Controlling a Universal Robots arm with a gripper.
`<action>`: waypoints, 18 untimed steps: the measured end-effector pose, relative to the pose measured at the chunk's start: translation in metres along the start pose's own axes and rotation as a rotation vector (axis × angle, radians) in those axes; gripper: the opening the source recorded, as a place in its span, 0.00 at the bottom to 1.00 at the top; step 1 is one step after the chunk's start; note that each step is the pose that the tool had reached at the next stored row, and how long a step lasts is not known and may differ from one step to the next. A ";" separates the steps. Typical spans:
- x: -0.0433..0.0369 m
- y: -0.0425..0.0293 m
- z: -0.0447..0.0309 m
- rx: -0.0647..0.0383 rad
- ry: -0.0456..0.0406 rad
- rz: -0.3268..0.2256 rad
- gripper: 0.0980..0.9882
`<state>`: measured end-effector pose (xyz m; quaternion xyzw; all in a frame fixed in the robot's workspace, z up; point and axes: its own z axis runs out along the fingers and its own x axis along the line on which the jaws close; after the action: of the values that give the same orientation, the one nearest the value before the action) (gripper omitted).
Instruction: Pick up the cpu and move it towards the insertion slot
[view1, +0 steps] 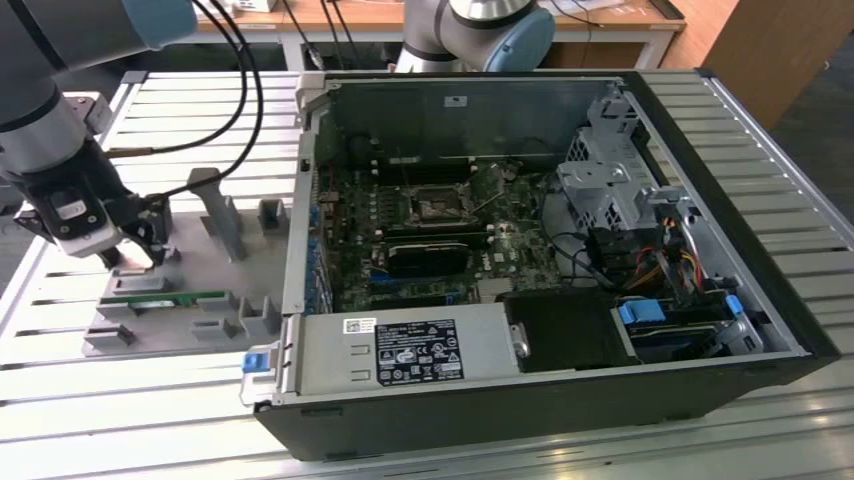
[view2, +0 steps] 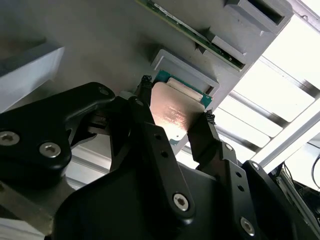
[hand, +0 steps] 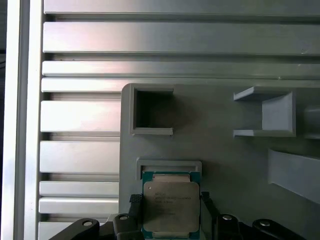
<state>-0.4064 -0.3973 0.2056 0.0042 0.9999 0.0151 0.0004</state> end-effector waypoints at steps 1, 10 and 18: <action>0.0000 0.0000 -0.0001 0.000 -0.0002 0.000 0.50; 0.0000 0.0000 -0.0022 0.000 0.0000 0.000 0.50; 0.0000 0.0001 -0.0049 0.000 -0.0001 0.000 0.50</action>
<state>-0.4064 -0.3973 0.2105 0.0042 0.9999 0.0151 0.0005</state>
